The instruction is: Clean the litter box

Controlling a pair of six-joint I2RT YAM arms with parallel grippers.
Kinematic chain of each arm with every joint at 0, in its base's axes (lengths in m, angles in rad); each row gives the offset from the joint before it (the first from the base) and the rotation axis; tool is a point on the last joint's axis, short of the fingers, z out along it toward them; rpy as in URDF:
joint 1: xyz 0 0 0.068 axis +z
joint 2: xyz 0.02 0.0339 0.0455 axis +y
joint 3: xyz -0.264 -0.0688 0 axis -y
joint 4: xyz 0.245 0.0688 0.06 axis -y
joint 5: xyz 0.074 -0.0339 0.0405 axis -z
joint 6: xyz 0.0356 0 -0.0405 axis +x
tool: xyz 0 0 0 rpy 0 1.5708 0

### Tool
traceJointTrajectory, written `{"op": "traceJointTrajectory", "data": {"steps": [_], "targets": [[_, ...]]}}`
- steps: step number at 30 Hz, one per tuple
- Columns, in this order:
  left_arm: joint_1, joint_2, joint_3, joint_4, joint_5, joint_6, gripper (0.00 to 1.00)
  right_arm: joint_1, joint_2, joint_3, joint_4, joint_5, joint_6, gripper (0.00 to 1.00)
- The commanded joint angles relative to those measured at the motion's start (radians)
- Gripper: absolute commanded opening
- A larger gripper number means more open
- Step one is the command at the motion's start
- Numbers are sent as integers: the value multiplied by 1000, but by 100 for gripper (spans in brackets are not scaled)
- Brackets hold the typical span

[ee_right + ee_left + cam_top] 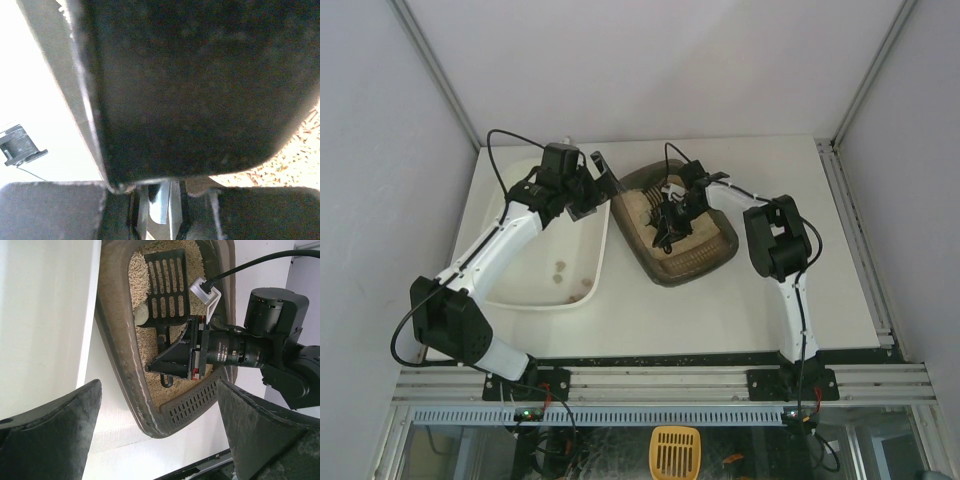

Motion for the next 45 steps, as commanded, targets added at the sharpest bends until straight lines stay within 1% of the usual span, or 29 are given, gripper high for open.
{"op": "traceJointTrajectory", "data": {"steps": [1,4,9,16,22,26,29,32,36,40,43,45], "targets": [[0,-47,-22,28,-9,25,100,22,56,-59,57,-230,41,0],[0,-48,-25,32,-1,30,99,-5,38,-107,168,-315,101,0],[1,-45,-26,37,27,43,99,-52,8,-204,403,-435,245,0],[0,-42,-28,34,38,68,99,-90,-46,-313,648,-491,402,0],[-5,-31,-58,24,-6,62,100,-98,-105,-331,651,-452,388,0],[-16,3,-79,34,-12,33,100,-102,-138,-337,604,-407,350,0],[-23,67,-47,33,-32,19,100,-101,-166,-362,569,-357,322,0],[-23,147,37,7,-58,19,100,-100,-209,-414,572,-304,335,0],[-23,238,137,28,-71,0,100,-72,-272,-523,667,-257,403,0],[-22,310,209,63,-63,-30,100,-23,-322,-637,831,-226,503,0],[-22,360,259,71,-61,-39,100,7,-331,-689,930,-204,566,0],[-23,380,266,94,-61,-46,100,22,-327,-715,984,-192,602,0]]}}
